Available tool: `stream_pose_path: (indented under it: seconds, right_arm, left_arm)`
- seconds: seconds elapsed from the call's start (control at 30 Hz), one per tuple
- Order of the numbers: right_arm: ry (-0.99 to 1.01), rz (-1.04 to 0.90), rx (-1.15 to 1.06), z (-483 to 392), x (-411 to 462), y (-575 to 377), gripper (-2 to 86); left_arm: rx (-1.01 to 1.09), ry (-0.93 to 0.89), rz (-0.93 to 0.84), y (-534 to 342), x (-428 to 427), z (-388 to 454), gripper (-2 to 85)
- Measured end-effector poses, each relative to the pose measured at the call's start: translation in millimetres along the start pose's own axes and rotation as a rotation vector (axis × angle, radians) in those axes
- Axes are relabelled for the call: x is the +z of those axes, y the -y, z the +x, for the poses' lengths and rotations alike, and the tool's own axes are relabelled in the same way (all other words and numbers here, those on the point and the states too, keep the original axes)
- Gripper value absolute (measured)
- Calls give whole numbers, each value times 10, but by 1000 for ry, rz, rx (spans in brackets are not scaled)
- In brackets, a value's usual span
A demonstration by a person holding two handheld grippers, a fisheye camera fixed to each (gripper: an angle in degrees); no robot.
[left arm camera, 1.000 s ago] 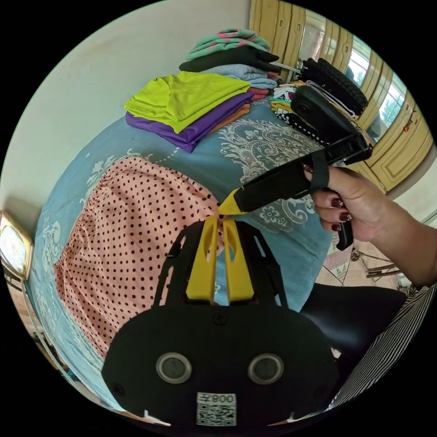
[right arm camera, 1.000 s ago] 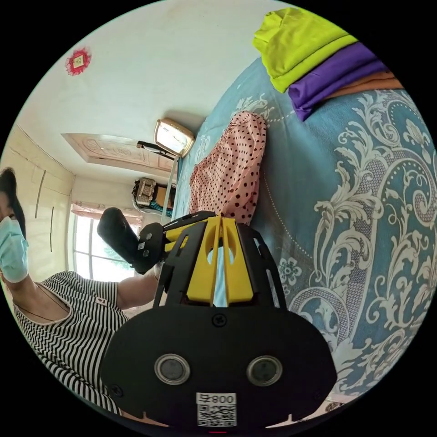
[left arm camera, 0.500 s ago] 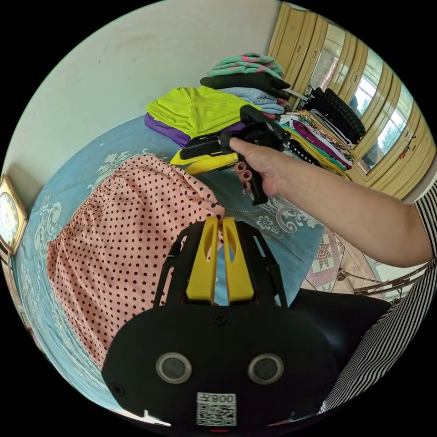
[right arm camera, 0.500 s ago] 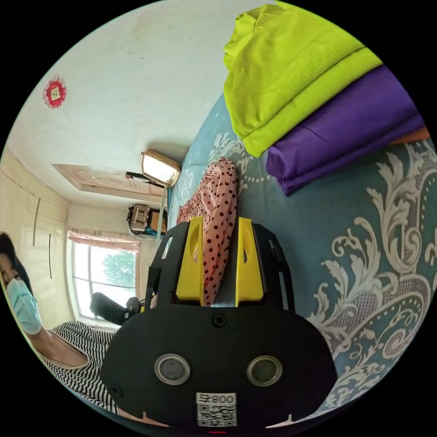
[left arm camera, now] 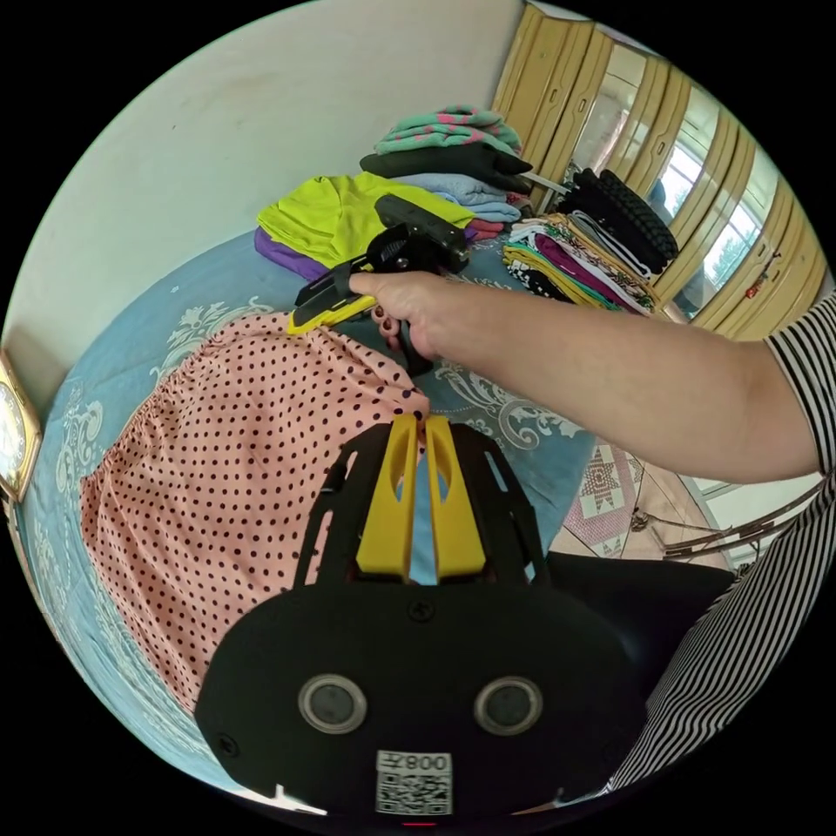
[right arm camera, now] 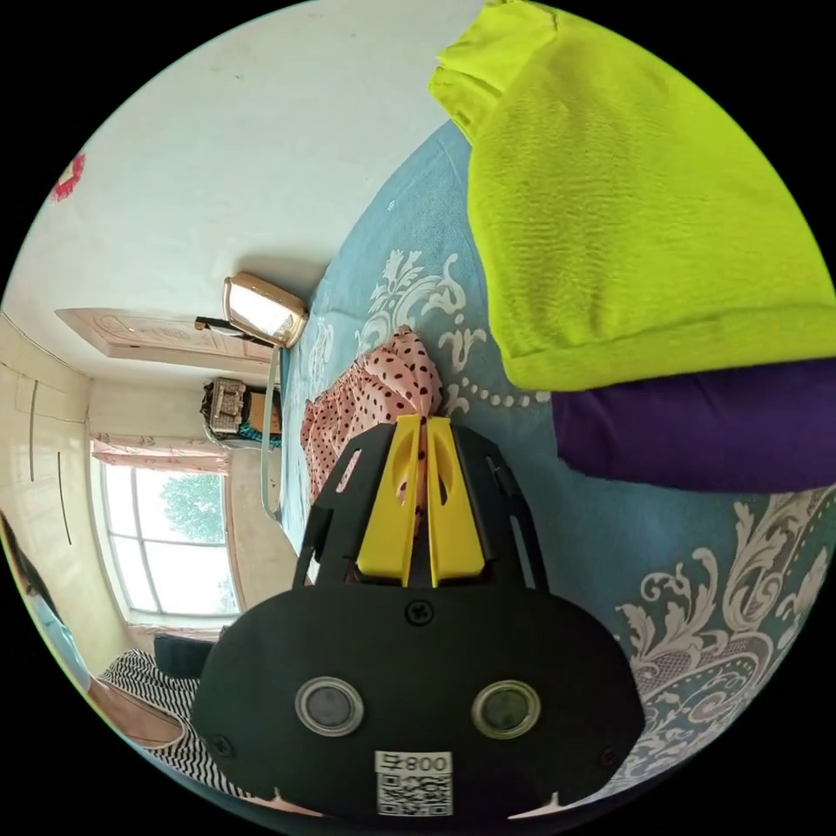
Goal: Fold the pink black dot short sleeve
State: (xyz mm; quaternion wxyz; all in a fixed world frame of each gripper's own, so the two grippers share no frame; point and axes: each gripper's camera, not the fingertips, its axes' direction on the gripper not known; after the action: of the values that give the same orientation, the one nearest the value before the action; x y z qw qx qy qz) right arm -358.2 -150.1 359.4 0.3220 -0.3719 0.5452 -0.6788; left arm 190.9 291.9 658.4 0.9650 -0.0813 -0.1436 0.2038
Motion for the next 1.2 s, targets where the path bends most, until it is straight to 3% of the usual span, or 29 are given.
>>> stream_pose_path:
  seconds: [0.4,0.6,0.87,1.2]
  right_arm:
    - [-9,151,53,-208,-846,-685,5]
    - [3,167,-6,-886,-820,-581,5]
    - [42,92,-203,-2403,43,179,5]
    - [12,-72,-269,-3503,1300,771,4]
  left_arm:
    - [63,-198,36,-531,8,286,17]
    - [-69,-203,126,-1080,-242,-204,17]
    - [-426,-119,260,-2372,-628,-1379,16]
    - [-695,-102,271,-3717,-344,-2014,16]
